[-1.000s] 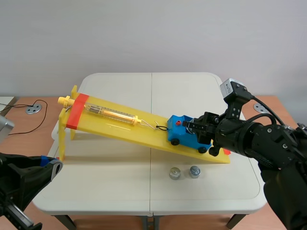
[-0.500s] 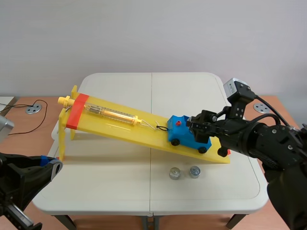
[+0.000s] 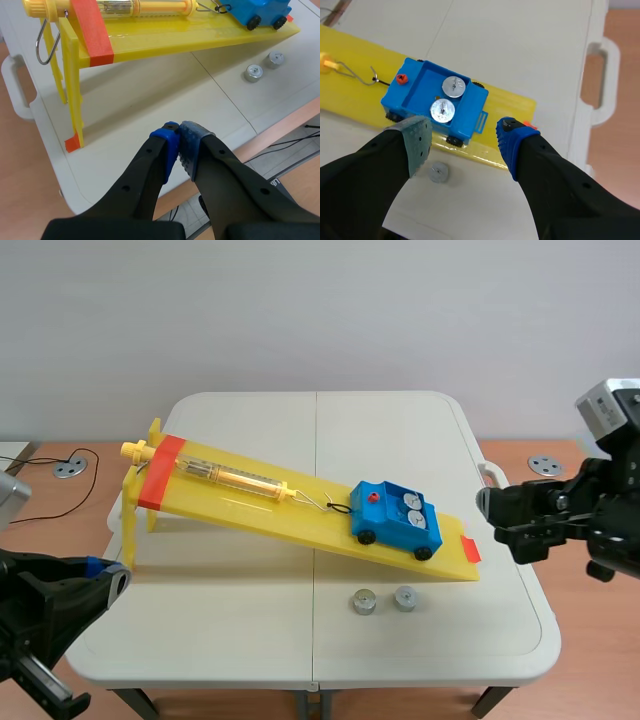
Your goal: Place the four metal weights on the blue cart on the ramp.
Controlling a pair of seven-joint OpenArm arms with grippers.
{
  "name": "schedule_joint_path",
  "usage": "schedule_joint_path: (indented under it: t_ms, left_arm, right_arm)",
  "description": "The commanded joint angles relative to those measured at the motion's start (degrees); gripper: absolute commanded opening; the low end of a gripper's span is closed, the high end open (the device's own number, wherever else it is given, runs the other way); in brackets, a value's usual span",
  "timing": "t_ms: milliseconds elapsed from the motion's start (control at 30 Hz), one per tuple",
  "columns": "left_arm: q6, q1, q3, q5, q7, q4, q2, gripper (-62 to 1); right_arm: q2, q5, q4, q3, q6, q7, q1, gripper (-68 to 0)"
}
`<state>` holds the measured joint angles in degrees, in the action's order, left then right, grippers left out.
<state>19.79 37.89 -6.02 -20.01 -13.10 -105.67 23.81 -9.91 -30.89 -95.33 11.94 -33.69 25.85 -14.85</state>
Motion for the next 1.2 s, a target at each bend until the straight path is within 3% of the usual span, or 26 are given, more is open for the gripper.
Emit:
schedule_joint_path:
  t_ms: [0,167,333,467,633,833,1167]
  left_arm:
    - [1.4,-1.3,-0.9,-4.2,5.5,-3.8,-0.3,-57.1]
    - [1.4,-1.3,-0.9,-4.2,5.5,-3.8,-0.3,-57.1]
    - [1.4,-1.3,-0.9,-4.2,5.5,-3.8,-0.3,-57.1]
    - [1.4,-1.3,-0.9,-4.2,5.5,-3.8,-0.3,-57.1]
    - [1.4,-1.3,-0.9,-4.2,5.5,-3.8,-0.3,-57.1]
    - [1.4,-1.3,-0.9,-4.2,5.5,-3.8,-0.3,-57.1]
    - [1.4,-1.3,-0.9,-4.2,5.5,-3.8,-0.3,-57.1]
  right_arm:
    - [-5.3,-4.7,-8.0,0.5,-3.9,-6.5,0.1,-37.5]
    - [-8.7,-4.7,-12.8,0.5,-3.9,-5.6,-5.0,-37.6]
    - [-8.6,-3.6,-13.9,0.3,-3.0,-5.3,-8.5,-37.6]
    - [-8.5,1.2,-13.8,-1.8,-2.7,-5.4,-9.0,-37.6]
    - [-8.5,8.2,-13.3,-7.1,1.4,-9.0,-8.7,-37.6]
    - [-8.1,14.4,-8.6,-13.7,5.1,-11.9,-5.4,-37.7]
    - [-2.5,20.9,2.5,-20.9,8.6,-16.3,2.1,-37.7]
